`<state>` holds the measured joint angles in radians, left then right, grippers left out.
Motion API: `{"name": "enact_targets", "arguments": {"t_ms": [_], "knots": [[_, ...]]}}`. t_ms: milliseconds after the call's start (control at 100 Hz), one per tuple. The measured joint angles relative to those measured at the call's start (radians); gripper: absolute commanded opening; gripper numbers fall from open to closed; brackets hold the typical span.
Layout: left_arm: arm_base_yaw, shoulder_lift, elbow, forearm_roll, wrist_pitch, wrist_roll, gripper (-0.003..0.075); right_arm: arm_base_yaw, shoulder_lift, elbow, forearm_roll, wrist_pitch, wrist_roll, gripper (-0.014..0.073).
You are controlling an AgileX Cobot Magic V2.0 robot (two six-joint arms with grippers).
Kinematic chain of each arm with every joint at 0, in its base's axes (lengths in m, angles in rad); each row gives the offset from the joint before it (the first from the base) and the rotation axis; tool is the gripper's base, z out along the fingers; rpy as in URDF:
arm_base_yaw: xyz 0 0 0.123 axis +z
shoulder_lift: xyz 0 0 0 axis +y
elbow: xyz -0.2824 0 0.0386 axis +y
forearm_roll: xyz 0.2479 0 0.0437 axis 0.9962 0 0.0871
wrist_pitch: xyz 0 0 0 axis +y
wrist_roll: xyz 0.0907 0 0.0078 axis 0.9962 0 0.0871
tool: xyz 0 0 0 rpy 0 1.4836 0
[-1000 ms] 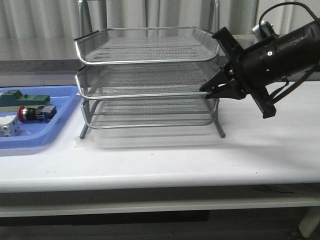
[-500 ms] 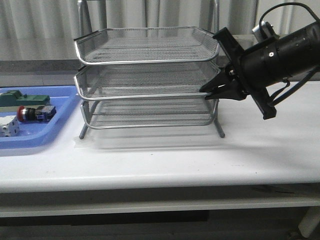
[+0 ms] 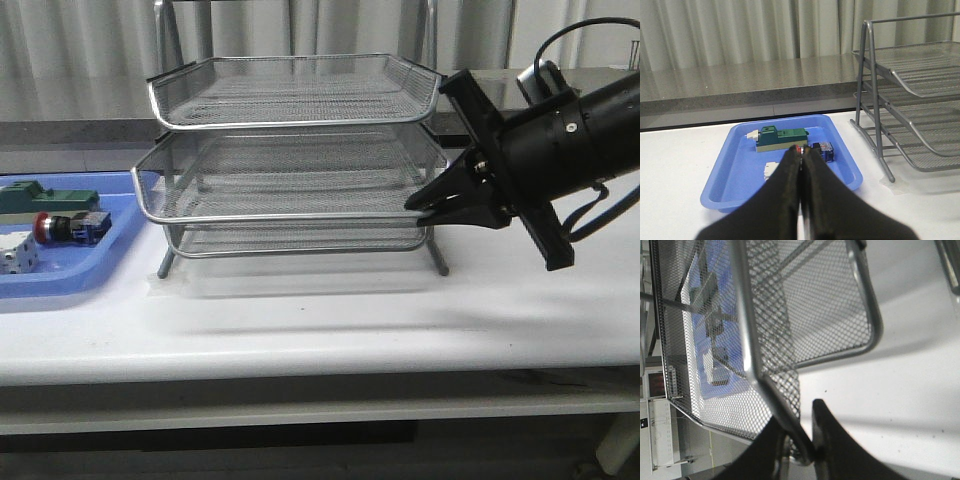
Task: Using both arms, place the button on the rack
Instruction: 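Pull the middle mesh tray out toward the robot with the right gripper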
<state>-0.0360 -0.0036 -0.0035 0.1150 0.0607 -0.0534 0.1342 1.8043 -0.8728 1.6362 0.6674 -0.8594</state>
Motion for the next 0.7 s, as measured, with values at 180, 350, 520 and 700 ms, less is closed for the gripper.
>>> {"name": "enact_targets", "arguments": {"t_ms": [180, 350, 520, 700], "knots": [[0.000, 0.000, 0.000, 0.000, 0.000, 0.000, -0.0021, 0.000, -0.070, 0.097, -0.004, 0.004, -0.022, -0.0035], [0.000, 0.000, 0.000, 0.000, 0.000, 0.000, -0.0021, 0.000, -0.142, 0.189, -0.008, 0.006, -0.042, -0.0035], [0.000, 0.000, 0.000, 0.000, 0.000, 0.000, -0.0021, 0.000, -0.204, 0.268, -0.011, 0.006, -0.057, -0.0035], [0.000, 0.000, 0.000, 0.000, 0.000, 0.000, -0.0021, 0.000, -0.258, 0.321, -0.020, 0.006, -0.061, -0.0035]]}}
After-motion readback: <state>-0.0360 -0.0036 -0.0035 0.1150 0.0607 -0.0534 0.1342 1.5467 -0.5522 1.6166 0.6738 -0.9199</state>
